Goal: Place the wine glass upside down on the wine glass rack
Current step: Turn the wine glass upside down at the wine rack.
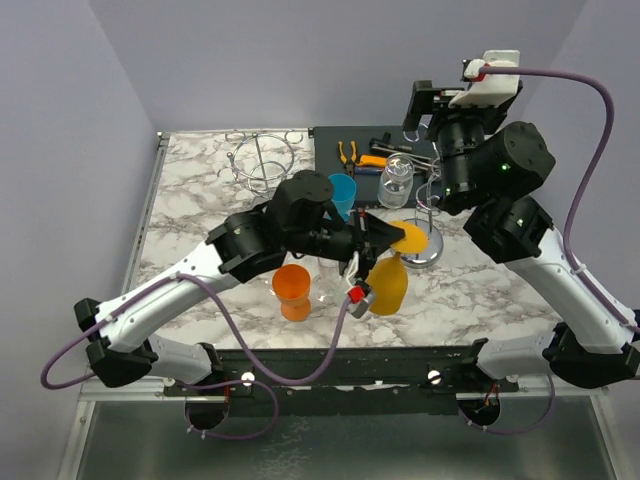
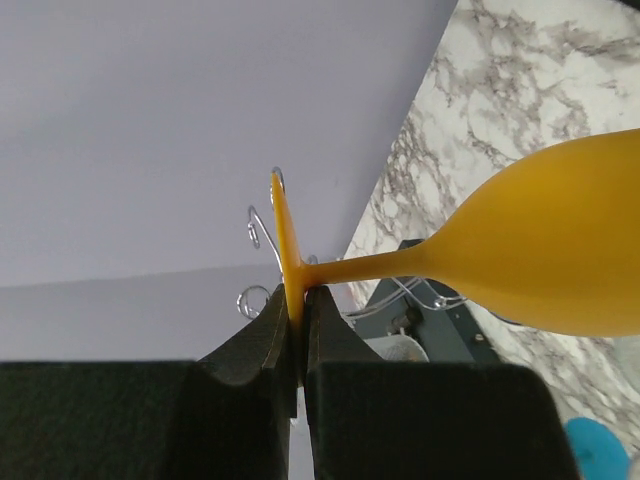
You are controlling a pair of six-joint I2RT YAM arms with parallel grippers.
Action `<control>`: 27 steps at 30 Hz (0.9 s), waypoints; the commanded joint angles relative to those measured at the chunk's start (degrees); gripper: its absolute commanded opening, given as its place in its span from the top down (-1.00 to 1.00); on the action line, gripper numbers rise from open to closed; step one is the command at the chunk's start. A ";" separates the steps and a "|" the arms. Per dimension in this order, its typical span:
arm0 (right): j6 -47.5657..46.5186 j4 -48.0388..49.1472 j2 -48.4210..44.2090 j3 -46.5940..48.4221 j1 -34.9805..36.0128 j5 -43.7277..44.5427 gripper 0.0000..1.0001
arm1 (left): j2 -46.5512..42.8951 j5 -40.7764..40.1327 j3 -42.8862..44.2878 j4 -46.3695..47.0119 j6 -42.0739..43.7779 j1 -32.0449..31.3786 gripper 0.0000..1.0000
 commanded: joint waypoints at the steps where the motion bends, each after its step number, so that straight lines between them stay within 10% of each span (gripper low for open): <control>1: -8.16 11.37 0.28 -1.03 -2.57 3.30 -0.75 | 6.85 -5.04 5.88 4.05 7.06 -2.69 1.00; 27: 10.07 -0.88 -9.50 -4.61 -2.68 -6.88 -0.77 | 28.56 -22.78 22.83 8.84 11.92 -3.42 1.00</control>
